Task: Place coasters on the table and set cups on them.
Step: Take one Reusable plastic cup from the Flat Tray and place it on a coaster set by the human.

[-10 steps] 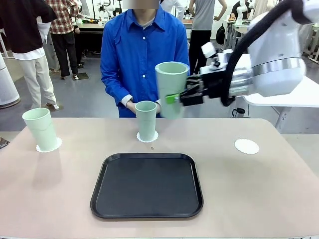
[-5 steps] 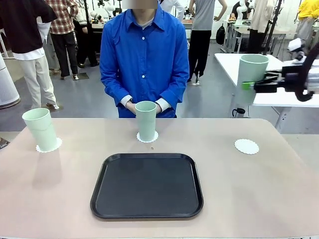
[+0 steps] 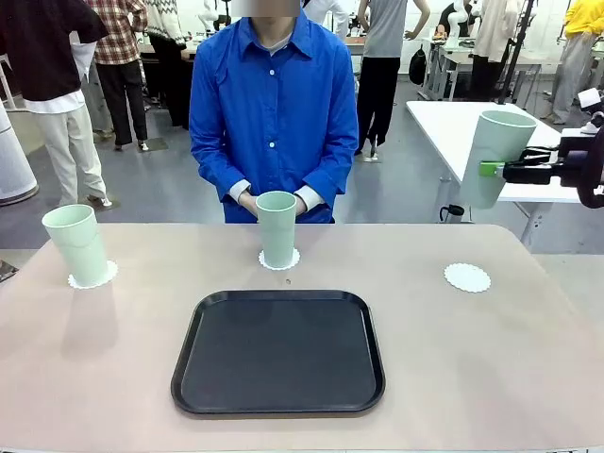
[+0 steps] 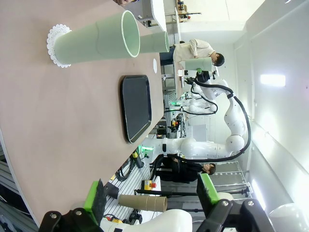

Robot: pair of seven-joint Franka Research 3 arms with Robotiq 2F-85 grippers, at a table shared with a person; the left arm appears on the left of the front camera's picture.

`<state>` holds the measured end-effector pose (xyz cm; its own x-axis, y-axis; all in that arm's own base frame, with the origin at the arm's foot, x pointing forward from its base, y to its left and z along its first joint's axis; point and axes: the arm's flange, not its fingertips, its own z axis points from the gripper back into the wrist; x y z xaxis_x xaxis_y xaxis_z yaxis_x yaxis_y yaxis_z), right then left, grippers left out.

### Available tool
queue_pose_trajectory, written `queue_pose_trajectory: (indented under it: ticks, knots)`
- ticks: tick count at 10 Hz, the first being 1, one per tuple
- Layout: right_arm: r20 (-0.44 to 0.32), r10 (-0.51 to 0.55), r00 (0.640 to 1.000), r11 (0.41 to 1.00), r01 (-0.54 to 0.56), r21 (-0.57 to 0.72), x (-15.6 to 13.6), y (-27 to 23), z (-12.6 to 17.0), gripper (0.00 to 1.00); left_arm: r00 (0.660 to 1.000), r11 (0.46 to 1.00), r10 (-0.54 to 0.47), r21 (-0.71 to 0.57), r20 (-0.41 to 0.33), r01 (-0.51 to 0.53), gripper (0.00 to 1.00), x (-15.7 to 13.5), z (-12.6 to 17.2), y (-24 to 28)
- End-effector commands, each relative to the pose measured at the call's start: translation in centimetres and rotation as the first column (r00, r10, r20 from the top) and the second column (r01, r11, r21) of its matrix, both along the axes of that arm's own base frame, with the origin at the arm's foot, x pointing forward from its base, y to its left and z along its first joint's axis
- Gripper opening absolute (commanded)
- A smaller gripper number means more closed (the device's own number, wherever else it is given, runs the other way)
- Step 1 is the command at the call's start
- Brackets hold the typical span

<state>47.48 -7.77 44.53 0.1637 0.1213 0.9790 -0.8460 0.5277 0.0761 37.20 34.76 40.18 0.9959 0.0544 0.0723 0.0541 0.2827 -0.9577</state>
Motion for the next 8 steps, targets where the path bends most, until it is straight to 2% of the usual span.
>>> queue_pose_trajectory:
  ticks: [1,6,8]
  knots:
    - [0.003,-0.021,1.000,1.000,0.021,-0.019,0.3,-0.2,0.3,0.85,1.000,1.000,0.008,0.009,-0.002,-0.008,1.00,-0.1,0.1,-0.2]
    - [0.000,-0.014,1.000,1.000,0.014,-0.009,0.1,-0.3,0.0,0.85,1.000,1.000,0.008,0.009,-0.002,-0.008,1.00,-0.1,0.1,-0.2]
    - [0.035,0.092,0.995,0.992,-0.089,-0.089,2.1,-0.8,-3.5,0.85,1.000,1.000,0.008,0.009,-0.002,-0.008,1.00,-0.1,0.1,-0.2]
